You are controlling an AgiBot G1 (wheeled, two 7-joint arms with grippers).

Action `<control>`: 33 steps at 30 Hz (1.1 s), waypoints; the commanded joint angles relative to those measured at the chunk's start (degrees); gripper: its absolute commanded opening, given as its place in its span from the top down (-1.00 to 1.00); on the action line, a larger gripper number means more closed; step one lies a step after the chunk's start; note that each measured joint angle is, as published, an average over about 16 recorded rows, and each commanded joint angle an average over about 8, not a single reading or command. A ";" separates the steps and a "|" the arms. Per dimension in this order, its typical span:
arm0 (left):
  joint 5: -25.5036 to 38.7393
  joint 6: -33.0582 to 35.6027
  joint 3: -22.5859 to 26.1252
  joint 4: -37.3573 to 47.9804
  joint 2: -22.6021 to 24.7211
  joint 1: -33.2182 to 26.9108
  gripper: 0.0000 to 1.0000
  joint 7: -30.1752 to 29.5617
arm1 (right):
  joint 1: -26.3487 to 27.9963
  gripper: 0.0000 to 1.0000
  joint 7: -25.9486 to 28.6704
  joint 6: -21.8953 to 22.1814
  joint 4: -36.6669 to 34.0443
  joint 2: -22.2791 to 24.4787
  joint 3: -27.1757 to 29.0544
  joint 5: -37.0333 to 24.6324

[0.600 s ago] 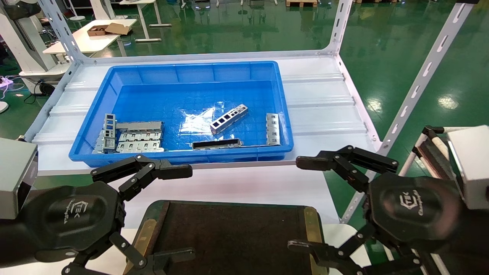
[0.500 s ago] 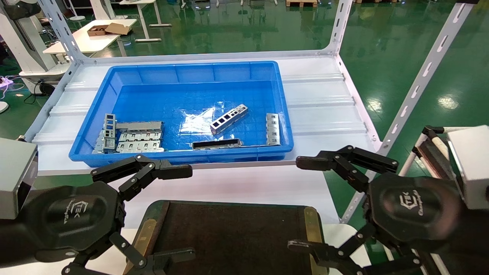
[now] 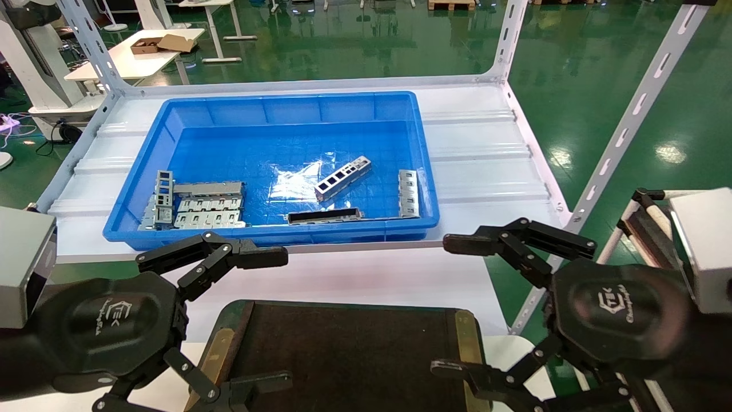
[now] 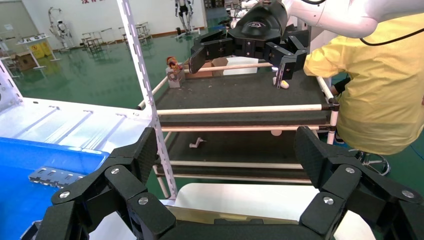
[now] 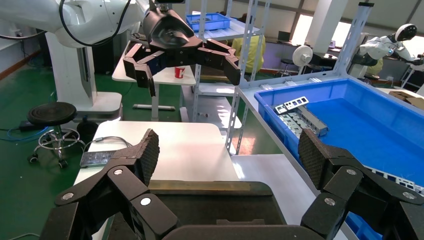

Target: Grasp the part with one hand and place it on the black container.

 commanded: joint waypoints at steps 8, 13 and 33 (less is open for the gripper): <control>0.00 -0.02 -0.01 0.02 0.01 -0.03 -1.00 0.00 | 0.00 -1.00 0.00 0.00 0.00 0.00 0.00 0.00; 0.73 -0.92 0.16 0.30 0.39 -0.41 -1.00 0.05 | 0.00 -1.00 0.00 0.00 -0.01 0.00 0.00 0.00; 19.05 -20.64 6.47 6.99 12.57 -8.07 -1.00 -0.40 | 0.01 -1.00 0.00 -0.01 -0.01 0.00 -0.01 0.00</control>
